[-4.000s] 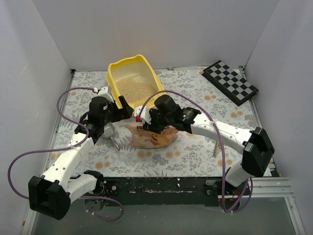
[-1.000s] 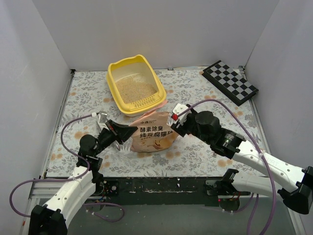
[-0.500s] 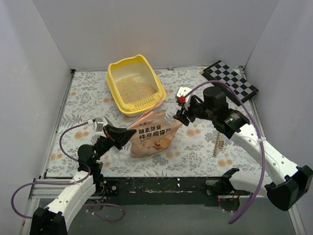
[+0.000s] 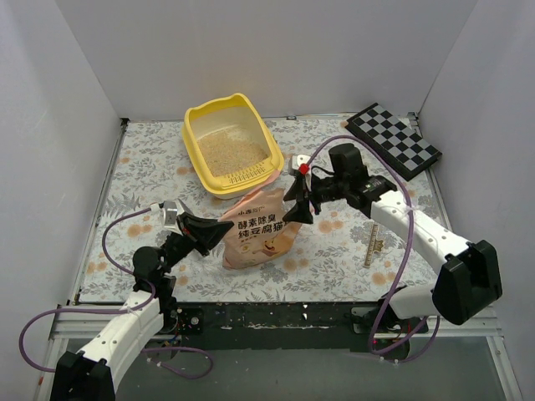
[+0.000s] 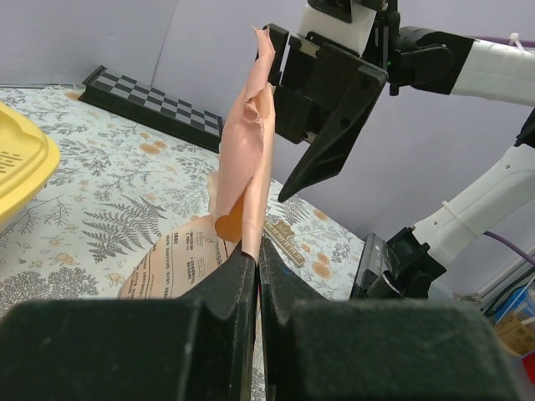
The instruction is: Fill the litter box with clean litter
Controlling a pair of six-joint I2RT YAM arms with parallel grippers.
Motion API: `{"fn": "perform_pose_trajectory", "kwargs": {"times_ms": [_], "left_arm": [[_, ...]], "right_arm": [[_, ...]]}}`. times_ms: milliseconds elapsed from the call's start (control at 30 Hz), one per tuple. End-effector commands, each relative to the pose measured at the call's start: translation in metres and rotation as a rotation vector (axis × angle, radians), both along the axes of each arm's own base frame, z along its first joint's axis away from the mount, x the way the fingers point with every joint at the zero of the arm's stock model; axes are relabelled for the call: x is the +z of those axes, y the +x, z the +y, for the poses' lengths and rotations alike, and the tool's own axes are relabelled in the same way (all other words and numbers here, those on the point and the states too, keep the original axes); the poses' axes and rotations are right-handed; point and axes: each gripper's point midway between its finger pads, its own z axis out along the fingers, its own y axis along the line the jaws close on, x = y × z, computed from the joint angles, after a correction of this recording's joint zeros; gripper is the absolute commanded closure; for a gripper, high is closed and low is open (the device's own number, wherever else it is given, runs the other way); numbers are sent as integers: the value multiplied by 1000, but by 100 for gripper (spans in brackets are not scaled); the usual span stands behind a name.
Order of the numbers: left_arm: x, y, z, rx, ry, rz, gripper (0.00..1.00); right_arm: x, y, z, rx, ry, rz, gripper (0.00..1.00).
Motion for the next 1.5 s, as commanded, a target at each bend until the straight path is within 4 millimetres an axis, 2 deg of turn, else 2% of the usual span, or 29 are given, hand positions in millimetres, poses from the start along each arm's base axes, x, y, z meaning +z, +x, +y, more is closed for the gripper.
{"fn": "perform_pose_trajectory", "kwargs": {"times_ms": [0,100,333,400,433,467,533,567,667,733,867,967,1033,1167,1233,1467], "left_arm": [[45,-9,7,21,-77,-167,100],[45,-10,6,16,-76,-168,100],[45,-10,5,10,-76,-163,100],[43,-10,5,3,-70,-158,100],[42,-10,4,2,-65,-152,100],[40,-7,4,7,-54,-139,100],[30,7,3,39,-3,-59,98],[24,18,3,70,58,-6,92],[35,31,2,95,217,18,71],[39,31,3,94,292,32,60],[61,23,4,73,378,-10,48],[63,21,0,15,457,-41,47],[65,23,-3,-11,496,-56,47],[64,33,-6,-20,554,-110,47],[59,36,-12,-47,585,-125,47],[45,12,-30,-194,577,-208,43]], "right_arm": [[17,-10,15,119,124,-61,29],[13,-10,21,146,122,-52,29],[-16,-15,40,218,52,9,30],[-22,-16,42,218,36,17,35],[-23,-16,42,218,34,14,46],[-24,-15,42,209,26,12,60],[-28,-10,38,162,-6,-3,98],[-29,-6,35,122,-24,-16,99],[-25,0,25,23,-34,-65,99],[-24,6,18,-60,-43,-86,99],[-19,5,13,-154,-62,-99,99],[-15,-7,20,-199,-77,-155,99],[-9,-24,32,-197,-66,-166,99],[0,-43,40,-227,-36,-167,99],[5,-47,39,-231,-5,-167,99],[-4,-50,35,-235,-33,-149,99]]}}
